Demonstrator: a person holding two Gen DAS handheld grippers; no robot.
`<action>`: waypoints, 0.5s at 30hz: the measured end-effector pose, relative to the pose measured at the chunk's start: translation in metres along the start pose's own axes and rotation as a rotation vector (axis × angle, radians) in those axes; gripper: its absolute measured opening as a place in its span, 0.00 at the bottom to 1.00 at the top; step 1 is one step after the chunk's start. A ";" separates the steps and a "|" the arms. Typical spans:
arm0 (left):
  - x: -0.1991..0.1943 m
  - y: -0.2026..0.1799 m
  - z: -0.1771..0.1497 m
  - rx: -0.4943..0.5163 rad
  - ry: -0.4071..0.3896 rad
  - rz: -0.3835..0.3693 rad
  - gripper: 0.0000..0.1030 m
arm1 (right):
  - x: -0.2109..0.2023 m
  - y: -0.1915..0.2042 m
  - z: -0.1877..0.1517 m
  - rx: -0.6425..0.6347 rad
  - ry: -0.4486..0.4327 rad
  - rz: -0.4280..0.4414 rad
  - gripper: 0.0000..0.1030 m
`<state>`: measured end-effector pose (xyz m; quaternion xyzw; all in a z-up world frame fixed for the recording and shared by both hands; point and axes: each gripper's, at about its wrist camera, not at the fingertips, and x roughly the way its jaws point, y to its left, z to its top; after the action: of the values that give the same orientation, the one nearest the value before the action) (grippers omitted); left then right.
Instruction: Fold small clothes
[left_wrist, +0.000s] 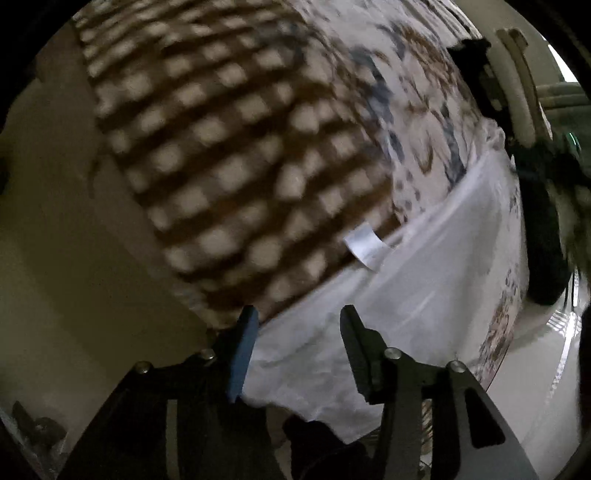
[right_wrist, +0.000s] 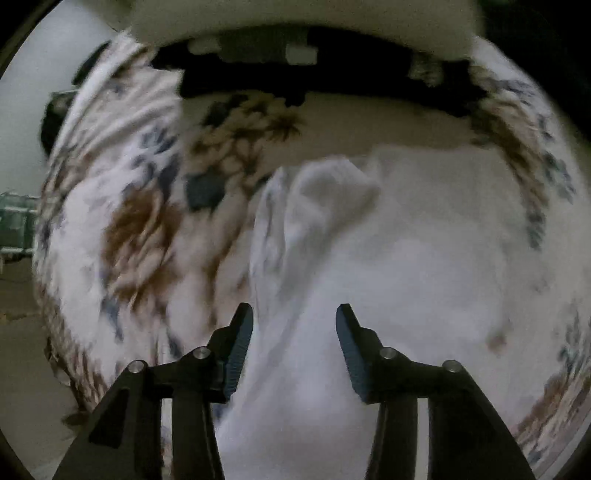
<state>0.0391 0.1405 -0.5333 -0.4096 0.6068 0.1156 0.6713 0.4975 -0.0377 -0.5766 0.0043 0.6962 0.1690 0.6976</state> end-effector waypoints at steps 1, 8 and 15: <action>-0.004 0.000 0.001 0.012 -0.002 -0.003 0.43 | -0.009 -0.005 -0.024 0.001 0.005 0.009 0.48; 0.017 -0.047 0.018 0.166 0.046 0.031 0.54 | -0.003 -0.063 -0.169 0.182 0.102 0.008 0.48; 0.026 -0.181 0.097 0.358 -0.042 -0.061 0.61 | 0.007 -0.132 -0.183 0.409 -0.001 0.087 0.48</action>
<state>0.2336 0.0833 -0.4899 -0.2992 0.5907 -0.0060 0.7494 0.3499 -0.2027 -0.6208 0.1759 0.7147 0.0541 0.6748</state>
